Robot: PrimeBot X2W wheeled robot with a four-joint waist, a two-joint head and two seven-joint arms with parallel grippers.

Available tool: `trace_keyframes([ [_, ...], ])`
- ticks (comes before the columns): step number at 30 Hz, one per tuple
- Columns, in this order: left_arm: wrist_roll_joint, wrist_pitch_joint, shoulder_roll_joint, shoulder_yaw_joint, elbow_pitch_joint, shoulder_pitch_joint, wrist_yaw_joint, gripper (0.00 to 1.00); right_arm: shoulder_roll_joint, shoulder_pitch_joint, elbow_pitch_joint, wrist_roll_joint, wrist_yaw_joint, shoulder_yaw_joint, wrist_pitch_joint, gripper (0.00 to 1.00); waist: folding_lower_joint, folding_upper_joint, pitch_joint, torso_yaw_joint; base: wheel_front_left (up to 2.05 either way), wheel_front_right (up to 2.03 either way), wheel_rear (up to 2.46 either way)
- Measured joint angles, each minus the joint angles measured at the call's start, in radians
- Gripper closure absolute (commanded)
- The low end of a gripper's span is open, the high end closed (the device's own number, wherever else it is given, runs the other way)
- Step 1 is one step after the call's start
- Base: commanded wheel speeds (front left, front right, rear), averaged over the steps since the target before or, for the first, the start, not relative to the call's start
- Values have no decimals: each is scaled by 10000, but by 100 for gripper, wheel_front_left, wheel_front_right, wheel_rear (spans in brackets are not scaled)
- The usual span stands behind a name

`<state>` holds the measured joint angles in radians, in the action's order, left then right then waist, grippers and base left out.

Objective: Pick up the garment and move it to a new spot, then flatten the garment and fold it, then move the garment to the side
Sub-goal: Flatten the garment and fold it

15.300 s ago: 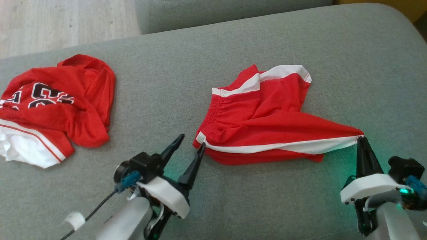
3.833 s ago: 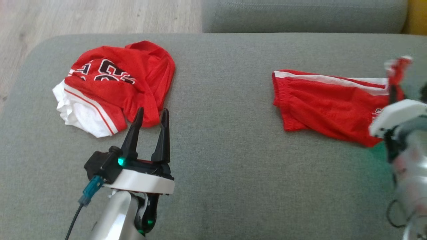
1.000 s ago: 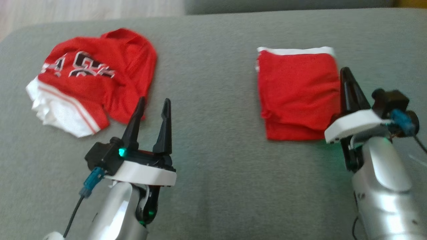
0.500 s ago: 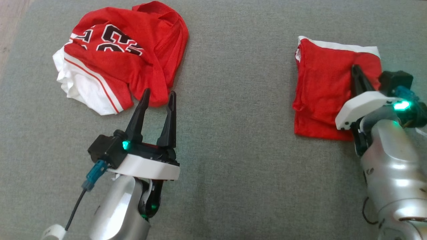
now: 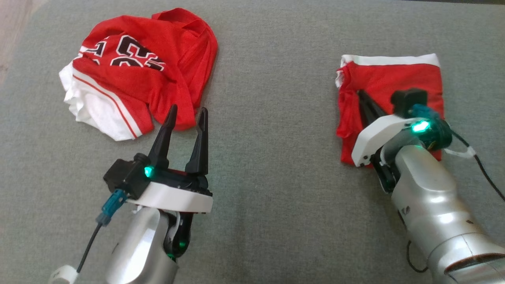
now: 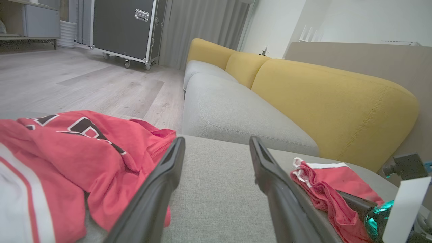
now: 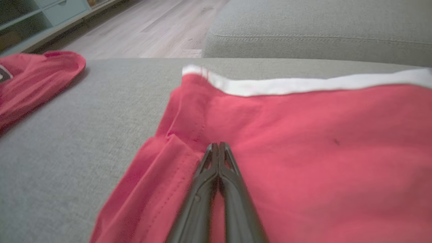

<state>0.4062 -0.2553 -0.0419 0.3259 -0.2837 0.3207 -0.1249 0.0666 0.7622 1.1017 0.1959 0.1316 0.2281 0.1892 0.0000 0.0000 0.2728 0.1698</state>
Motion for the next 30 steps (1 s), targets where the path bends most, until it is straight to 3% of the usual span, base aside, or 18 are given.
trace_keyframes([
  [6, -12, 0, 0, -130, -48, 0, 0, 0, 13, 74, 201, 326, 0, 748, 397, 100, 0, 0, -151, -270, 0, 0, 0],
  [11, -19, 0, 0, -345, -42, -32, 0, 0, 27, 65, -92, 311, 0, 299, 579, 100, 0, 0, -451, -645, 0, 0, 0],
  [16, -102, 0, 2, -504, -36, -230, 0, 0, 178, -185, -2182, 58, 0, -844, 612, 100, 0, 0, -778, -1141, 0, 0, 0],
  [21, -111, 0, 0, -713, -94, -465, 0, 0, 290, -1772, -3808, -443, 0, -1837, 621, 100, -1, 0, -1196, -1602, 0, 0, 0],
  [29, -113, 0, -2, -941, -167, -1066, 0, 0, -27, -4160, -5471, -642, 0, -2268, 621, 100, -1, 0, -1822, -2252, 0, 0, 0],
  [30, -113, 0, -2, -953, -165, -1141, 0, 0, -56, -4409, -5651, -642, 0, -2330, 621, 41, -2, 0, -1871, -2311, 0, 0, 0],
])
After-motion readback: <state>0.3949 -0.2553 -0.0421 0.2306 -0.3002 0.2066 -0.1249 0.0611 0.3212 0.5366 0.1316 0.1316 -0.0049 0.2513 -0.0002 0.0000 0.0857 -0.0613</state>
